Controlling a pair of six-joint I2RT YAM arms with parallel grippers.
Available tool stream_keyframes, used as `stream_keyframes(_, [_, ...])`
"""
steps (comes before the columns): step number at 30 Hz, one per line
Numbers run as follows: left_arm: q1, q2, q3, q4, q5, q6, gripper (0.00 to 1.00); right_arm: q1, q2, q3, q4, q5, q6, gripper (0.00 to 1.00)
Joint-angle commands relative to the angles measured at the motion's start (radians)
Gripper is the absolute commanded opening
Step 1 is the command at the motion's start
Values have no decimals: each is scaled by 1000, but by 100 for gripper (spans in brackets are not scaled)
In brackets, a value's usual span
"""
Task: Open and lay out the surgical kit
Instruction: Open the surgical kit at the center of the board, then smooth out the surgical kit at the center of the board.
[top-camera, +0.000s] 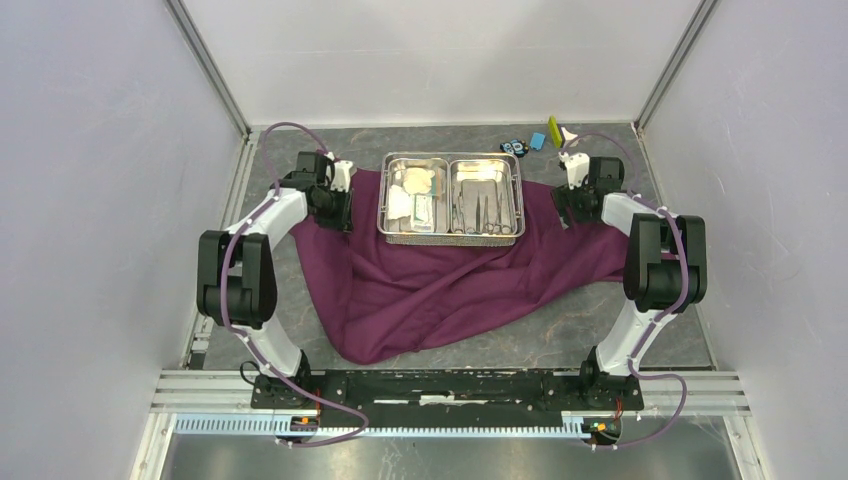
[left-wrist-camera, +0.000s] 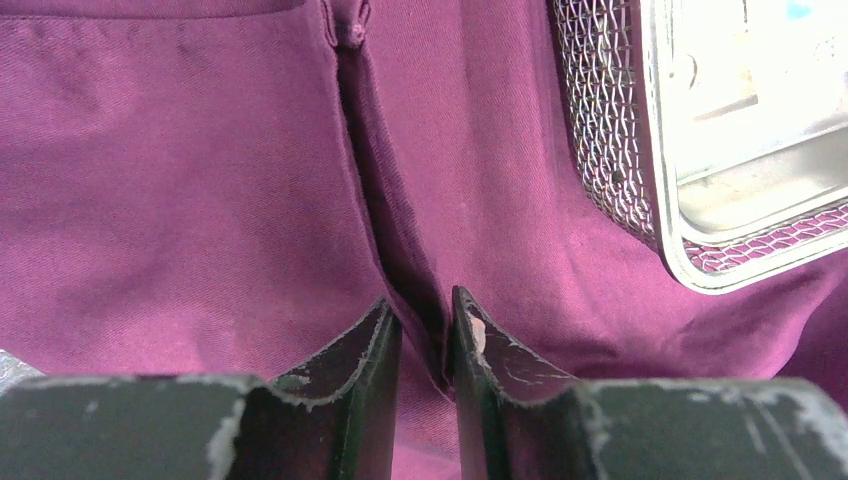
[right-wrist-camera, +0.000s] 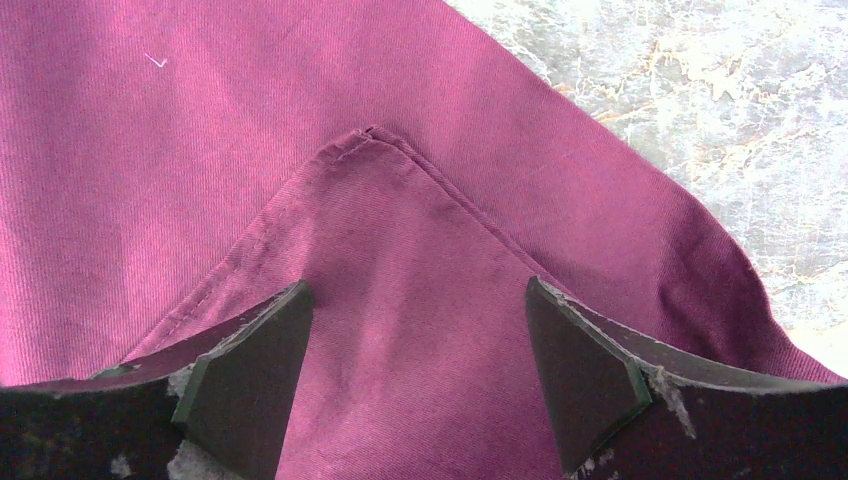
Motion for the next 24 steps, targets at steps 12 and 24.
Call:
stream_keyframes(12, [12,-61,46,-3,17,-16,28,-5,-7,-17,7,-4,-17,85])
stream_keyframes(24, [25,-46,79,-8,31,-21,3,-5,-9,-20,7,-4,-22,85])
